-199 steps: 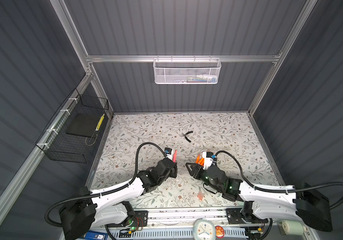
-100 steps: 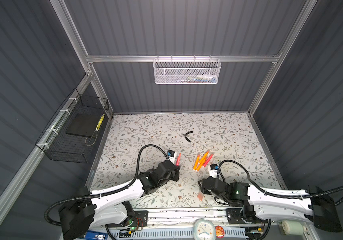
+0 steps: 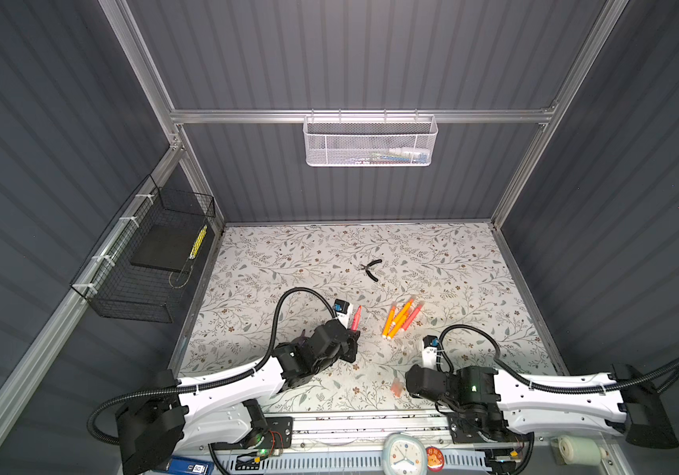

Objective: Insert the pens into the pen caps
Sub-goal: 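Move the right gripper down to the translucent caps near the robot, then close the right gripper on one translucent pink cap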

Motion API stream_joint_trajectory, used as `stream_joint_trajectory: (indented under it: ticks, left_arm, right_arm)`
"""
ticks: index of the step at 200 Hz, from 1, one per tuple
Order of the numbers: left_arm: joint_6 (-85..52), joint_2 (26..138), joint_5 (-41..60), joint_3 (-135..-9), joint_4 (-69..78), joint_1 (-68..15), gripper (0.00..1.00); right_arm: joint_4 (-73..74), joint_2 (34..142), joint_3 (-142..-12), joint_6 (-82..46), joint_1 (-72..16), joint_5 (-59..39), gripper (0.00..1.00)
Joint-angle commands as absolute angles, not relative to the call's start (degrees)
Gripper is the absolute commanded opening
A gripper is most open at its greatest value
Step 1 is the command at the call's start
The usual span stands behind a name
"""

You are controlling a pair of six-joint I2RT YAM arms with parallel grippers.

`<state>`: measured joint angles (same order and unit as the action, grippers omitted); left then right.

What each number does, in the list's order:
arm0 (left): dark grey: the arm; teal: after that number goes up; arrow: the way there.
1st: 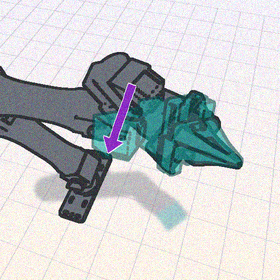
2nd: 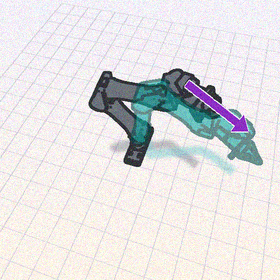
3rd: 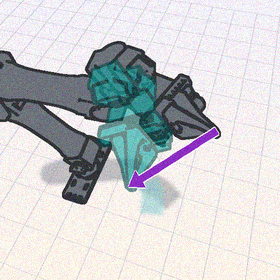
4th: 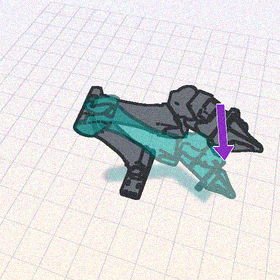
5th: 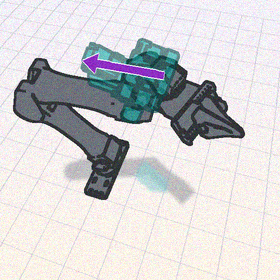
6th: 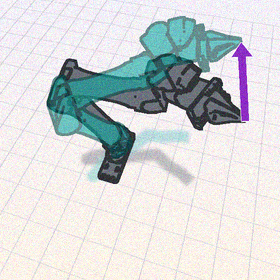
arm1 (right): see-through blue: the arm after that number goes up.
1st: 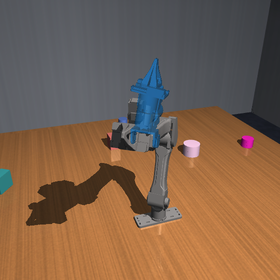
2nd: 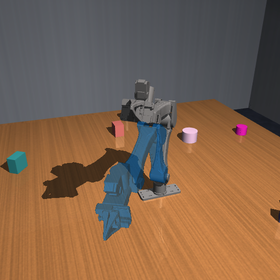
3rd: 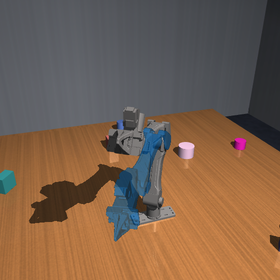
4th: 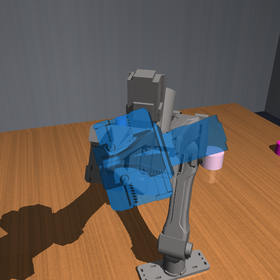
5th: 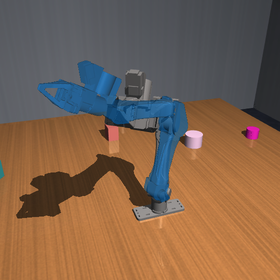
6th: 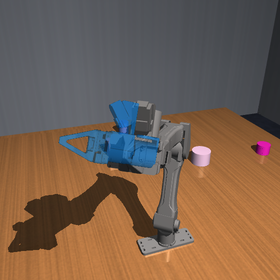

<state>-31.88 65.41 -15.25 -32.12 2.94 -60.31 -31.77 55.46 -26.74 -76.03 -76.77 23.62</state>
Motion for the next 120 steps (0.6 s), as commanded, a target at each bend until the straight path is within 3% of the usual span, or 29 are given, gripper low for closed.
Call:
stream_joint_trajectory:
  ticks: [1, 120]
  left_arm:
    - [-31.21, 63.91, -16.56, -31.64, 2.47, -60.65, 0.0]
    - [-31.64, 62.01, -17.82, -30.67, 1.3, -61.0, 0.0]
  right_arm:
    - [-34.34, 56.95, -27.45, -78.22, -77.51, 23.75, 0.38]
    - [-29.08, 68.24, -31.71, -76.2, -79.51, 21.45, 0.39]
